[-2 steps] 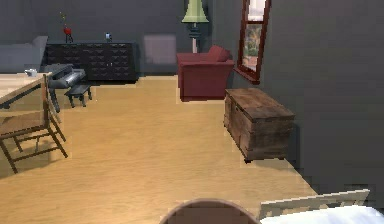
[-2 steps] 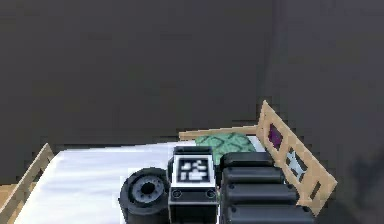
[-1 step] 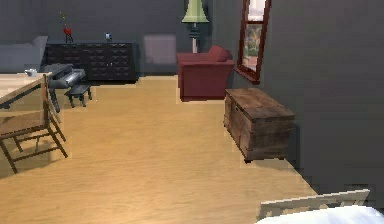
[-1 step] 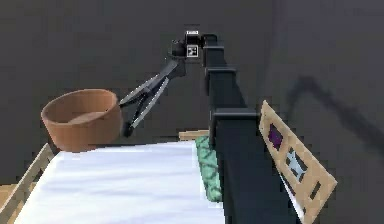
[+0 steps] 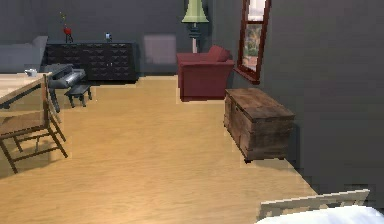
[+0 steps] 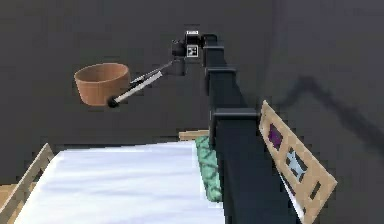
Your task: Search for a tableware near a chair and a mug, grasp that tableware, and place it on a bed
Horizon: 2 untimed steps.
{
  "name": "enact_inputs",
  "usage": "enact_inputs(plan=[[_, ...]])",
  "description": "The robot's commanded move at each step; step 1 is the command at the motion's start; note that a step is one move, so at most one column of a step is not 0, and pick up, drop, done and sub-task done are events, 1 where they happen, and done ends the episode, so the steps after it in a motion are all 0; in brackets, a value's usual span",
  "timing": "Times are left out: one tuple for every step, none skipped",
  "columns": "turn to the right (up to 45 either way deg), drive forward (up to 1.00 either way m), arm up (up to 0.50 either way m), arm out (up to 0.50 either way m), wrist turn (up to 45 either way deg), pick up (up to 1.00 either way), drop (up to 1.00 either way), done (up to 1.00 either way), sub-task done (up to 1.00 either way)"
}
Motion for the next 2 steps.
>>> enact_inputs(plan=[[0.0, 0.00, 0.00, 0.00, 45.0, 0.00, 0.00, 0.00, 0.00], [0.0, 0.00, 0.00, 0.00, 18.0, 0.00, 0.00, 0.00, 0.00]])
